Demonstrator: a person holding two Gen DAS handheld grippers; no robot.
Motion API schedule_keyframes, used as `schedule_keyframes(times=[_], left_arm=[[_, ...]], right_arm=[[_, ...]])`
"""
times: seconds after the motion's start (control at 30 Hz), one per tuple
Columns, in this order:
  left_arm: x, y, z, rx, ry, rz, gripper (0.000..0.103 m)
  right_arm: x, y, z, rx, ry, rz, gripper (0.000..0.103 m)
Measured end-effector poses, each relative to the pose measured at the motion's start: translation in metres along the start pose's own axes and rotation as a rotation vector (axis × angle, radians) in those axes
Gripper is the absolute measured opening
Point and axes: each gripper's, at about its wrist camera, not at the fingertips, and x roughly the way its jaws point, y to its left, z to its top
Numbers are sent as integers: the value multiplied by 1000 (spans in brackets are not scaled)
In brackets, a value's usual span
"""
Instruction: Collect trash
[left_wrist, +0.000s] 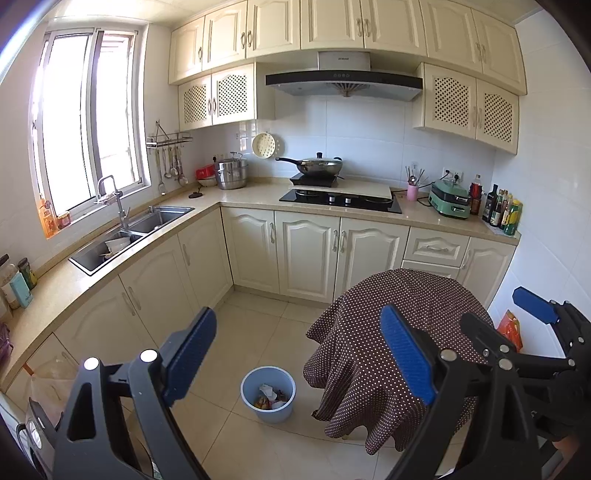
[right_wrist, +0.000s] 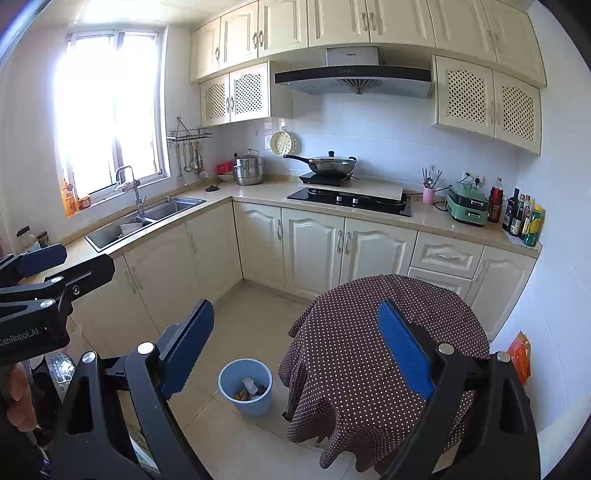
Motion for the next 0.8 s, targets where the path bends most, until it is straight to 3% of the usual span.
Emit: schedule_keyframes(times=[0.4, 0.8], left_arm=[[30, 10, 5, -12, 33, 11, 88], [96, 3, 33, -29, 75, 67, 88]], right_arm=[[31, -1, 7, 4, 28, 17, 87], [92, -26, 29, -4, 60, 72, 87]])
